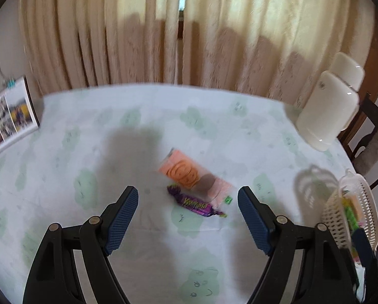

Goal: Organize snacks
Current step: 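Move the left gripper to the purple wrapped candy and grasp it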

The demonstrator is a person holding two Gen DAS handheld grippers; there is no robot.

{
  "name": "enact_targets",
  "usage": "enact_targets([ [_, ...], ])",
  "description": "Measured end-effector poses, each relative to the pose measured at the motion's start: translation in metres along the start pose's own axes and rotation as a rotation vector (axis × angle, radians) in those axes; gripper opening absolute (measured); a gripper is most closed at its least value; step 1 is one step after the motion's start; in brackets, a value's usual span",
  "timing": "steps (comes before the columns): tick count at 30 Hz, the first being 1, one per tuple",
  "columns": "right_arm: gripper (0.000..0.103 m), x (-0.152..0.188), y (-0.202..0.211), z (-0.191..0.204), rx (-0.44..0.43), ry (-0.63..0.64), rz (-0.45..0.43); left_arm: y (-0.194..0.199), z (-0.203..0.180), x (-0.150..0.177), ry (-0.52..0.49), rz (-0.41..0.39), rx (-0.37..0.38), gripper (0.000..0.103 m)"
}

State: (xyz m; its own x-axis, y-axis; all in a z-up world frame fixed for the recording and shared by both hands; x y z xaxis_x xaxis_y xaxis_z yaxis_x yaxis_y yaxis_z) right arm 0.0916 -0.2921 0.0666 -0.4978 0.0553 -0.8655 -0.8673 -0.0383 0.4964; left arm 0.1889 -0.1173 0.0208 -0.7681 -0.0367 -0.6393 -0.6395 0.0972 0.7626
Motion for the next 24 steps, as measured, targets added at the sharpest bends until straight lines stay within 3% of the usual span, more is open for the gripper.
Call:
enact_targets([
  [6,0.05,0.014,-0.005,0.026,-0.034,0.094,0.038,-0.037,0.011,0.014,0.063,0.096,0.014,0.078],
  [10,0.05,0.023,-0.012,0.034,-0.072,0.098,0.075,-0.053,0.006,0.021,0.054,0.134,-0.006,0.078],
  [15,0.05,0.033,-0.019,0.042,-0.099,0.105,0.124,-0.063,0.005,0.024,0.045,0.157,-0.021,0.078],
  [24,0.05,0.036,-0.022,0.044,-0.11,0.098,0.141,-0.063,0.034,0.027,0.072,0.176,-0.122,0.08],
])
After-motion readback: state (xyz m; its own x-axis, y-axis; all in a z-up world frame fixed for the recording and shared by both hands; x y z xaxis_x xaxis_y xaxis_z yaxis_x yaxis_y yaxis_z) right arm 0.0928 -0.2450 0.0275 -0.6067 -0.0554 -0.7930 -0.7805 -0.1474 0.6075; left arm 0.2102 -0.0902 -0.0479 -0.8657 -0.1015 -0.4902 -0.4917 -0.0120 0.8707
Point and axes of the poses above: each gripper's, at about its wrist camera, not at the fingertips, and y roughly against the way its jaws point, z to its left, x to its underside, the point moved 7 cm from there along -y, roughly the way its jaws point, and after that the axes turned 1 degree about -x, right-handed, at the moved point
